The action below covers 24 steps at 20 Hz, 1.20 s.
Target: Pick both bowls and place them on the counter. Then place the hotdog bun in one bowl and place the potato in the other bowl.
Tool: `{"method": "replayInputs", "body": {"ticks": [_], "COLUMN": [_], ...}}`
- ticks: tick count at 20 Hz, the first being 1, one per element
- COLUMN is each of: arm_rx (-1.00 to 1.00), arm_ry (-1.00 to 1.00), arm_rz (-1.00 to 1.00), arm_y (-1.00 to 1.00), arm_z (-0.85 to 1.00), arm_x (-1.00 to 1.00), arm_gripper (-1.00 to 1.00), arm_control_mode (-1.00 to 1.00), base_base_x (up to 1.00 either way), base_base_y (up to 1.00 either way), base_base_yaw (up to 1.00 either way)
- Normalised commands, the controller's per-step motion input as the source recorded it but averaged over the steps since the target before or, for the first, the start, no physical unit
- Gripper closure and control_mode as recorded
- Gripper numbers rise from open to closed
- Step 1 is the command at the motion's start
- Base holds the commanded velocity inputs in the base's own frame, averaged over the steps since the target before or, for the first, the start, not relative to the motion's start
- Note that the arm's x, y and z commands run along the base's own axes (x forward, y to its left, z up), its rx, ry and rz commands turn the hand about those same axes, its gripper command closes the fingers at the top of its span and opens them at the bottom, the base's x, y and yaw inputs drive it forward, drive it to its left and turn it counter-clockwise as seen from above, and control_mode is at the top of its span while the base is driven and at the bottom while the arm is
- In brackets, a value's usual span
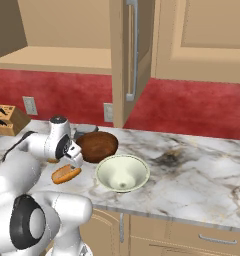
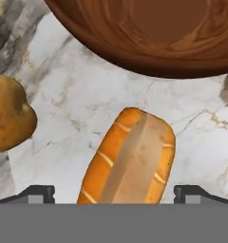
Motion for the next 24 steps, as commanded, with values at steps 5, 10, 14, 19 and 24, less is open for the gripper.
{"method": "replayInputs", "body": {"ticks": [5, 10, 14, 19, 24], "arm_rx": [-0.17, -0.08, -0.05, -0.03, -0.01], "arm_ry": [0.14, 0.10, 0.02, 0.00, -0.01], "arm_rz": [0.19, 0.02, 0.02, 0.00, 0.00], "arm_y": [0.18, 0.00, 0.00, 0.00, -0.06], "arm_z": [-0.25, -0.24, -0.21, -0.18, -0.18], "arm_x": [0.09, 0.04, 0.00, -0.07, -0.19], "arm_gripper": [-1.00, -1.00, -1.00, -1.00, -1.00], "arm_control_mode": [-1.00, -1.00, -1.00, -1.00, -1.00], "base_base_x": [0.00, 0.00, 0.00, 0.00, 0.00], "base_base_y": [0.00, 0.00, 0.00, 0.00, 0.00], "base_base_yaw": [0.00, 0.00, 0.00, 0.00, 0.00]}}
